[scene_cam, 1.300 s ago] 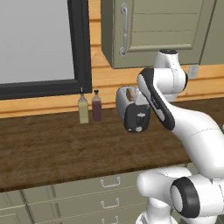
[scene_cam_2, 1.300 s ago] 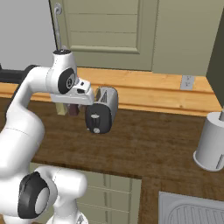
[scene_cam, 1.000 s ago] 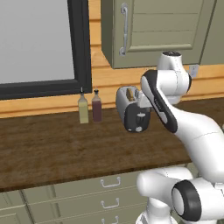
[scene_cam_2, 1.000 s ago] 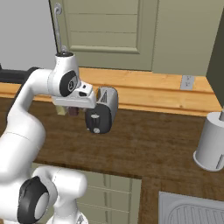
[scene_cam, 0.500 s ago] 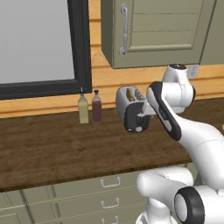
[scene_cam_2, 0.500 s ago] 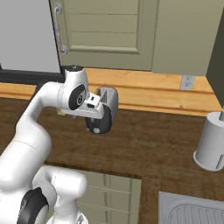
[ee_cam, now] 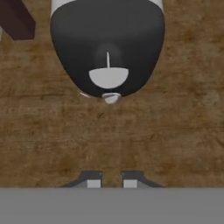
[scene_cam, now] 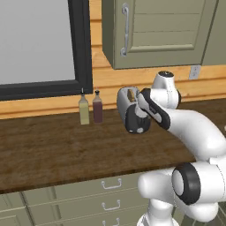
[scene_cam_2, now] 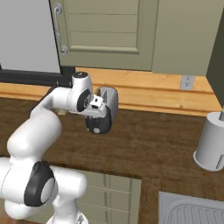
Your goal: Start the toaster. Once the lever pops up, take the bread to the plate on the dining counter.
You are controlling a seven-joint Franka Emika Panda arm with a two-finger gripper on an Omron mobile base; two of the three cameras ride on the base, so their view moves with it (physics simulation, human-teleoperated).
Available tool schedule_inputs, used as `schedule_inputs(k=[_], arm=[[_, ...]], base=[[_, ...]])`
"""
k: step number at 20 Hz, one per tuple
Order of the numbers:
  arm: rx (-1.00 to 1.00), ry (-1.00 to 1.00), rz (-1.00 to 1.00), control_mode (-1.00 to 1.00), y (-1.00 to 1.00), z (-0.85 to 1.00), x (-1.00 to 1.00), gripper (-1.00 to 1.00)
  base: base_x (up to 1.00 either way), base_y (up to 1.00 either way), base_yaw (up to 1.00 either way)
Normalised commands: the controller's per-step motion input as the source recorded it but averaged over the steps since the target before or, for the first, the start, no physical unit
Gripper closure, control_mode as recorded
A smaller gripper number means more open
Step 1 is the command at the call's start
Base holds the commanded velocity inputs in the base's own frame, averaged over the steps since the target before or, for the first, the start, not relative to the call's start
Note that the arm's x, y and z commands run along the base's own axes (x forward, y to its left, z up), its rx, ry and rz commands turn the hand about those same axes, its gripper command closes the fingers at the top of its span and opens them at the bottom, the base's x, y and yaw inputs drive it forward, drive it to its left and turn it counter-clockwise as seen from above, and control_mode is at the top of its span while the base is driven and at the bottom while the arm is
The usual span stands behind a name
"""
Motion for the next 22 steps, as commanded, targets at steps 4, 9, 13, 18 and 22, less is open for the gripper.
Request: schedule_inputs(k=[4, 9, 13, 18, 22], arm=[[0.00, 0.04, 0.00, -1.00, 0.01, -0.06, 0.59, 1.00], [0.00, 0.05, 0.00, -1.00, 0.00, -0.15, 0.45, 1.00], [0.02, 0.04, 0.00, -1.00, 0.00, -0.32, 0.17, 1.00], [0.03, 0.00, 0.00, -1.00, 0.00, -0.18, 0.23, 1.00], [0.02, 0.00, 0.00, -1.00, 0.00, -0.05, 0.30, 1.00]], base=[[0.00, 0.00, 0.00], [0.00, 0.00, 0.00], [0.00, 0.00, 0.00], [0.00, 0.00, 0.00], [0.00, 0.00, 0.00]])
